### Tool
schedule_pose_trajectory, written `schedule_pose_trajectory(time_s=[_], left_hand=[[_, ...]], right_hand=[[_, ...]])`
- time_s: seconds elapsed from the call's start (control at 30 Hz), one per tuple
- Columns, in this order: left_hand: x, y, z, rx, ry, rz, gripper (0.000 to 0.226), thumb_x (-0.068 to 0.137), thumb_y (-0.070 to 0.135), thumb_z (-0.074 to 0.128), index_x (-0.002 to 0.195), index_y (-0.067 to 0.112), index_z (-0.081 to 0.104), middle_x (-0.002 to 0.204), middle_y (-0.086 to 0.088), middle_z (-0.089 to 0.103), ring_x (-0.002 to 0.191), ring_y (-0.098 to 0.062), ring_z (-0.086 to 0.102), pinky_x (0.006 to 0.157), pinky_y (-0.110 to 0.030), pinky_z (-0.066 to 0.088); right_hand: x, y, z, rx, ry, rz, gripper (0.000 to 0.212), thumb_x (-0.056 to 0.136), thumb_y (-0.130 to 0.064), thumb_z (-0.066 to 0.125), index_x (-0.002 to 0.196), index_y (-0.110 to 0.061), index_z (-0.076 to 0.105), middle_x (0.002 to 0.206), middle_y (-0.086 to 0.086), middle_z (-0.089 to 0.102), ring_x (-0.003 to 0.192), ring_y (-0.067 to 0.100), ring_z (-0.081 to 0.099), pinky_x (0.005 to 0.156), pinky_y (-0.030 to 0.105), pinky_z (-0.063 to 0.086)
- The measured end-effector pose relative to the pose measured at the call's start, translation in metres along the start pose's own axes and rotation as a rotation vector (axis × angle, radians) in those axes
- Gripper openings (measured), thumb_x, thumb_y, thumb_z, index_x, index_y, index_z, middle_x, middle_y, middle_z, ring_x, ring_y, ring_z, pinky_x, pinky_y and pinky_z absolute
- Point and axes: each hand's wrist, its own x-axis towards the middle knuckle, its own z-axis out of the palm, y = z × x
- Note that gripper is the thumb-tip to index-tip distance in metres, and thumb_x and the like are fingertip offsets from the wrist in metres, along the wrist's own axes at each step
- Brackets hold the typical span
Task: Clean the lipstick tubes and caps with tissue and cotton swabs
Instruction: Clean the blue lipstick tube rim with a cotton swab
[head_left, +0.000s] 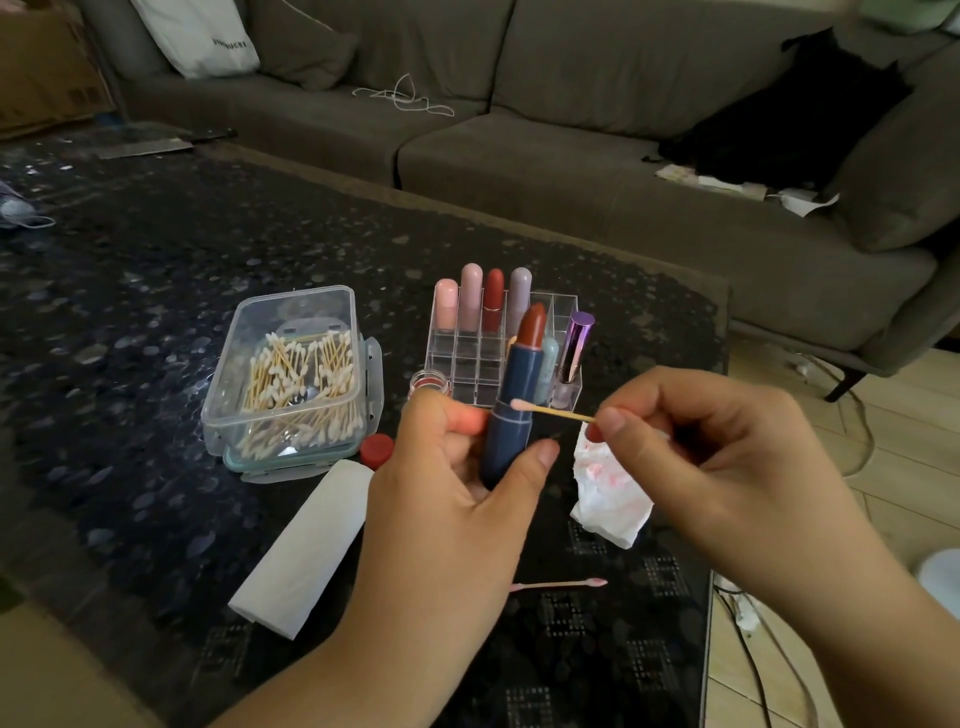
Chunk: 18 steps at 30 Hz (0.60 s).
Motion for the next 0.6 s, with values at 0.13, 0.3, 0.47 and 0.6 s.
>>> schedule_pose_trajectory(time_s=[0.13,0.3,0.47,0.6], left_hand=[[-0.0003,0.0030,-0.0003,-0.077,-0.044,-0.025,0.037,0.062,0.042,0.062,0.090,0.020,0.052,0.076,0.007,0.072,0.061,-0.010,0.068,0.059,-0.020,0.053],[0.0007,0.0044,-0.0032,-0.146,-0.088,-0.048,0.034,0.067,0.033,0.064,0.094,0.015,0.054,0.078,0.004,0.072,0.058,-0.008,0.067,0.056,-0.012,0.049],[0.0007,0.0036,-0.0030,-0.187,-0.113,-0.047,0.025,0.075,0.021,0.066,0.095,0.012,0.055,0.076,0.001,0.072,0.057,-0.009,0.066,0.056,-0.012,0.049],[0.0014,0.0045,-0.0046,-0.217,-0.116,-0.062,0.033,0.068,0.030,0.064,0.095,0.013,0.055,0.077,0.000,0.072,0.058,-0.010,0.067,0.058,-0.015,0.051]], right_hand=[[-0.0008,0.0003,-0.0006,0.014,-0.060,-0.012,0.015,0.082,-0.023,0.060,0.068,-0.022,0.066,0.049,-0.019,0.047,0.044,0.000,0.042,0.046,0.005,0.030],[0.0008,0.0034,-0.0035,0.058,-0.020,0.014,0.018,0.082,-0.032,0.063,0.070,-0.021,0.069,0.048,-0.017,0.046,0.043,0.000,0.041,0.046,0.006,0.030],[0.0013,0.0060,-0.0001,0.059,-0.068,-0.004,0.022,0.081,-0.040,0.059,0.073,-0.022,0.069,0.052,-0.017,0.048,0.047,0.000,0.042,0.047,0.007,0.032],[0.0031,0.0083,-0.0063,0.143,-0.024,0.098,0.014,0.077,-0.032,0.062,0.075,-0.021,0.070,0.052,-0.001,0.047,0.048,0.006,0.039,0.046,0.013,0.033]])
